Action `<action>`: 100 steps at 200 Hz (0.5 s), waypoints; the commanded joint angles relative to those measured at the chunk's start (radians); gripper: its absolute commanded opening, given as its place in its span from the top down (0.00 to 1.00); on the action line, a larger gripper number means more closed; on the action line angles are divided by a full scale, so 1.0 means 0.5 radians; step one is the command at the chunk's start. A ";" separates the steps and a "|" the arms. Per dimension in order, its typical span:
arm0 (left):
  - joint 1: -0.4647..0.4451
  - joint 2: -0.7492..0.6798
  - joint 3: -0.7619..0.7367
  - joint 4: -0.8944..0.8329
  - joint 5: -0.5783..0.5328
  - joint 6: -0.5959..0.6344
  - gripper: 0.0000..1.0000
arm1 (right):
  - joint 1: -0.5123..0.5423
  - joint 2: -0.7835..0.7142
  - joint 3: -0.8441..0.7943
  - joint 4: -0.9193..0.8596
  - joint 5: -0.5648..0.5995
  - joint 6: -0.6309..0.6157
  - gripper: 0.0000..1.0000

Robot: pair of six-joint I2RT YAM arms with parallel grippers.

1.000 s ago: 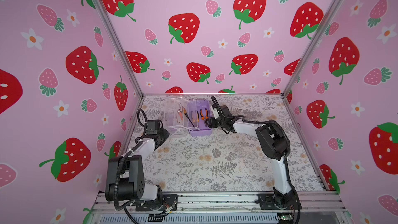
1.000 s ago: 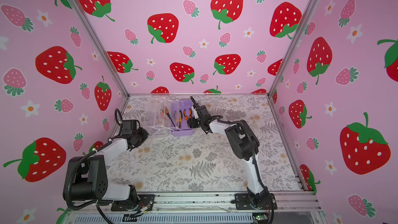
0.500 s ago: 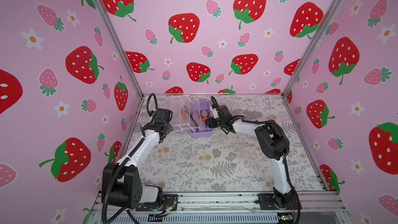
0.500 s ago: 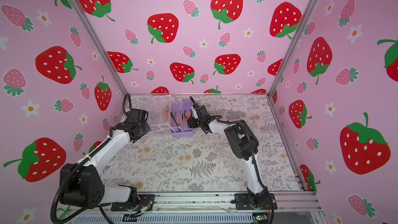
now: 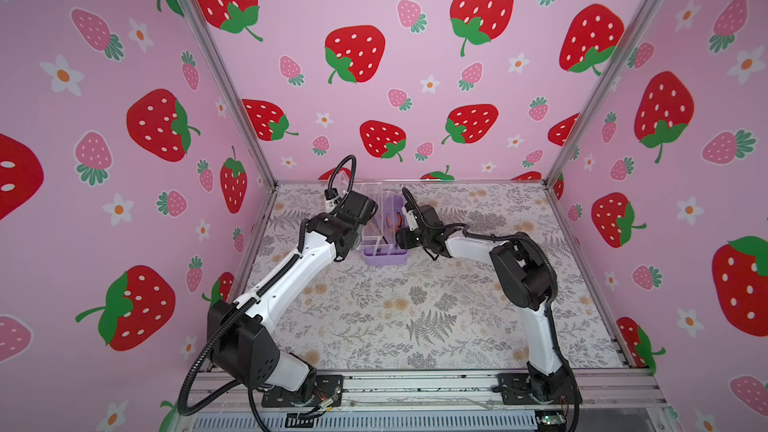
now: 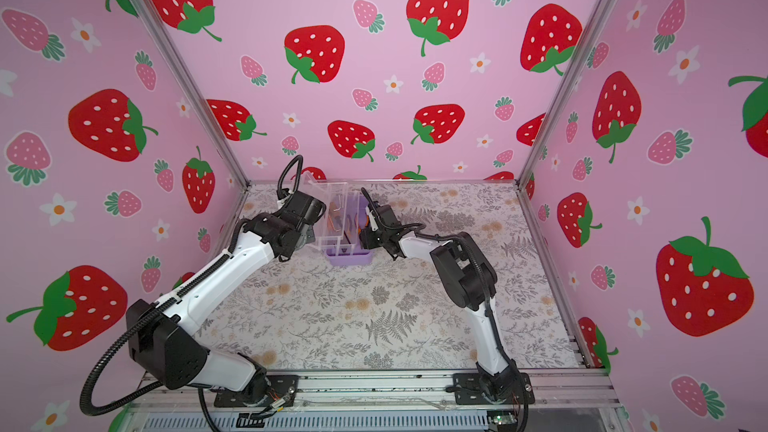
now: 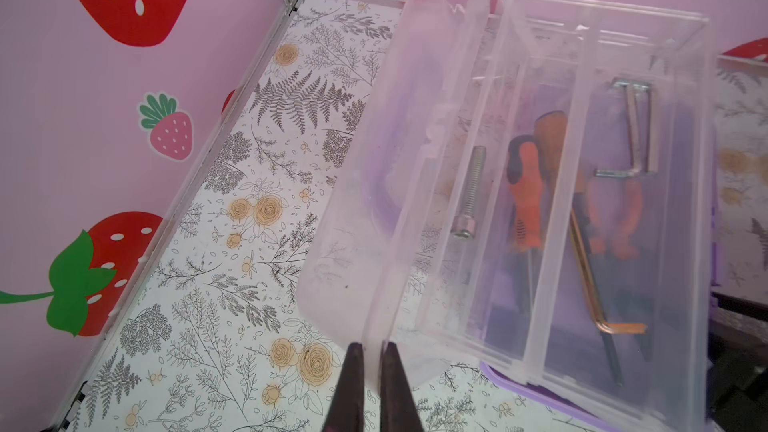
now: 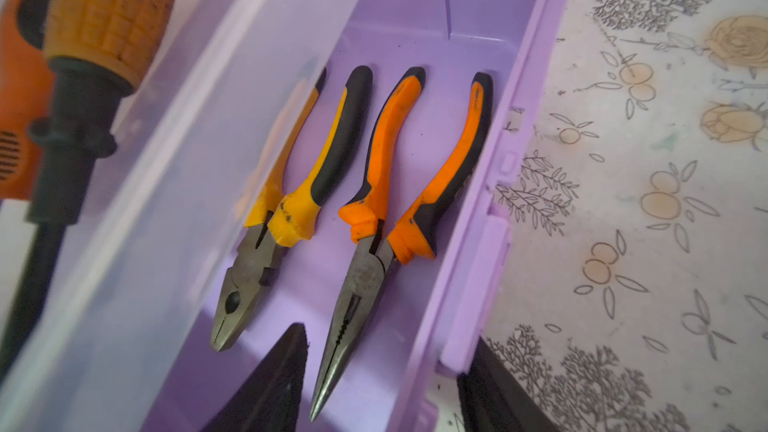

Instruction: Pack the tool kit

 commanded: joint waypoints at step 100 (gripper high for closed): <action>-0.526 0.464 0.656 0.028 0.163 -0.034 1.00 | 0.018 0.028 0.016 0.024 -0.148 0.001 0.35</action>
